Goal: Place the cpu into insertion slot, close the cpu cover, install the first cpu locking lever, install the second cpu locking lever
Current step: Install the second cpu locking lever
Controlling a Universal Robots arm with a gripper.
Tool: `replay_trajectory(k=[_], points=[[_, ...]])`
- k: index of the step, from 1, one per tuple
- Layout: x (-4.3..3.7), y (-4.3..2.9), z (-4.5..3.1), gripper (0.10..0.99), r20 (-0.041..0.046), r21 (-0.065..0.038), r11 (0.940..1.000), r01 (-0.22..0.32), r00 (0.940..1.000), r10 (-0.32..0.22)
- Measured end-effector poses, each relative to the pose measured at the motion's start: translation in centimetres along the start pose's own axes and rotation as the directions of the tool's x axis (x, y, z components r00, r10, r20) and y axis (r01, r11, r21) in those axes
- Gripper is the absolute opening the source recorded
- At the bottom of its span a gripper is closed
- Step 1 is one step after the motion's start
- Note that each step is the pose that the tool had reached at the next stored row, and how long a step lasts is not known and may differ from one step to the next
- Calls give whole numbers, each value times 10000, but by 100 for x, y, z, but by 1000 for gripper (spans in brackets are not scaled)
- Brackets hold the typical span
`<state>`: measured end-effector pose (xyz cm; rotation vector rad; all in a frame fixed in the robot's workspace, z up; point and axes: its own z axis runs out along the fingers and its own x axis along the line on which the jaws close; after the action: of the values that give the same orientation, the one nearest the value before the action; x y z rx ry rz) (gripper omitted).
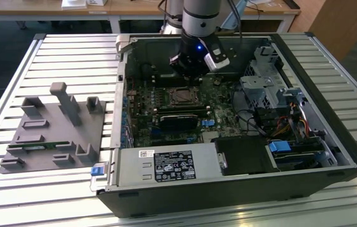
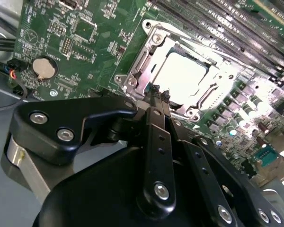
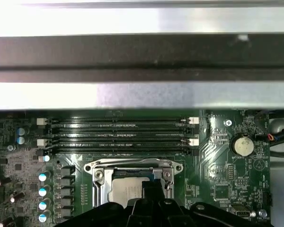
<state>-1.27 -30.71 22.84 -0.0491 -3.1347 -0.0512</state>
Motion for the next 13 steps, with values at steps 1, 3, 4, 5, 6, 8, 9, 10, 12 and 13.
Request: replay_trajectory(k=[1, 3, 4, 5, 6, 8, 9, 10, 12, 13], points=[[1, -20, 0, 106, 0, -1, 10000, 0, 10000, 0], [2, -59, -2, 106, 0, -1, 10000, 0, 10000, 0], [3, -80, -2, 106, 0, -1, 10000, 0, 10000, 0], [3, -104, -3, 106, 0, -2, 10000, 0, 10000, 0], [4, -132, -4, 106, 0, -4, 10000, 0, 10000, 0], [4, -181, -5, 106, 0, -6, 10000, 1, 10000, -1], [3, -205, -5, 106, 0, -9, 10000, 1, 10000, -1], [3, -225, -6, 106, 0, -9, 10000, 1, 10000, -1], [3, -254, -7, 106, 0, -9, 10000, 1, 10000, -1], [2, -267, -8, 106, -1, -8, 10000, 1, 10000, -1]])
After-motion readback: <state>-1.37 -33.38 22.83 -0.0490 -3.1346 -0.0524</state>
